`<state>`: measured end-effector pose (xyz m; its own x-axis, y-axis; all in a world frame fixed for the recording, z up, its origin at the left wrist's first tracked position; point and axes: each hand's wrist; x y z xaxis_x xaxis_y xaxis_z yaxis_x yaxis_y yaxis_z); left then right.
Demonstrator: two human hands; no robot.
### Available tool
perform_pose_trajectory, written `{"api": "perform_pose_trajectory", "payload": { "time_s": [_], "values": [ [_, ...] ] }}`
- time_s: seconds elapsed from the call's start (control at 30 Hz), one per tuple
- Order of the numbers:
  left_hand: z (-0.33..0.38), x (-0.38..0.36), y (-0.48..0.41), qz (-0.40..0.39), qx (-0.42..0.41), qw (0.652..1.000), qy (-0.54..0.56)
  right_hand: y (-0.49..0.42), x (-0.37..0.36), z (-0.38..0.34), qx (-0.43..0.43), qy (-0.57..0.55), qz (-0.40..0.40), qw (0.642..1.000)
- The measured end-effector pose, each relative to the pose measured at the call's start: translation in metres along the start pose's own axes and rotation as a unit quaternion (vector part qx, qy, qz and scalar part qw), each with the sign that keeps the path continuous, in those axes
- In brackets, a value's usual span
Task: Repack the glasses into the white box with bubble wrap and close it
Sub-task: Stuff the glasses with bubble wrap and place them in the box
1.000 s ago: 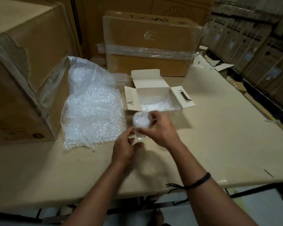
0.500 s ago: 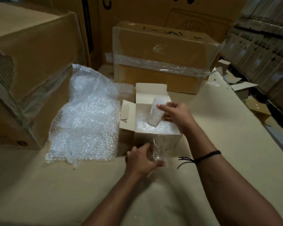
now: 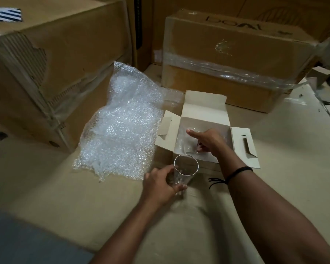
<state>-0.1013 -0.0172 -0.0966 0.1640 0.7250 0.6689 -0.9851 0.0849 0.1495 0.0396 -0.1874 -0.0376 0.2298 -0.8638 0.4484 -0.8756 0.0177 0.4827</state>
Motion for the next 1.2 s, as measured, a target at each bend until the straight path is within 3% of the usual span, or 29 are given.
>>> {"api": "perform_pose_trajectory", "payload": {
  "time_s": [0.2, 0.3, 0.4, 0.5, 0.6, 0.73, 0.87, 1.1, 1.2],
  "values": [
    [-0.001, 0.000, 0.001, -0.007, -0.016, 1.000, -0.021, 0.008, 0.002, 0.001, 0.004, -0.017, 0.009, 1.000],
    [-0.006, 0.001, -0.001, -0.034, -0.036, 0.999, 0.018, 0.027, 0.013, -0.002, 0.021, 0.032, 0.025, 0.999],
    [-0.021, 0.011, -0.001, -0.016, -0.072, 0.993, 0.089, 0.056, 0.020, 0.001, 0.115, 0.066, 0.134, 0.982],
    [-0.029, 0.037, 0.000, 0.094, -0.101, 0.983, 0.119, 0.097, 0.009, 0.021, 0.212, 0.019, 0.283, 0.935],
    [-0.040, 0.064, -0.011, 0.189, -0.122, 0.972, 0.066, 0.123, -0.023, 0.066, 0.232, 0.045, 0.379, 0.895],
    [-0.060, 0.092, -0.049, 0.179, -0.098, 0.973, -0.103, 0.137, -0.079, 0.117, 0.159, 0.181, 0.311, 0.919],
    [-0.072, 0.111, -0.081, 0.125, -0.047, 0.961, -0.243, 0.142, -0.110, 0.127, 0.104, 0.333, 0.261, 0.900],
    [-0.068, 0.139, -0.085, 0.203, -0.032, 0.968, -0.141, 0.137, -0.111, 0.124, 0.074, 0.377, 0.283, 0.879],
    [-0.068, 0.155, -0.075, 0.159, -0.068, 0.983, -0.059, 0.136, -0.111, 0.123, 0.065, 0.379, 0.290, 0.876]
  ]
}}
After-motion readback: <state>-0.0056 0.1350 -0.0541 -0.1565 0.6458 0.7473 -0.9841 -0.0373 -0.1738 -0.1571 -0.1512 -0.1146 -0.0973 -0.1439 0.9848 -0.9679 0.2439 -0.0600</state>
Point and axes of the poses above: each hand's wrist, its own y-axis away from the middle knuckle, its own x-axis out of the back of the hand, z = x × y, and after that the axes turned 10 degrees about -z, right-handed
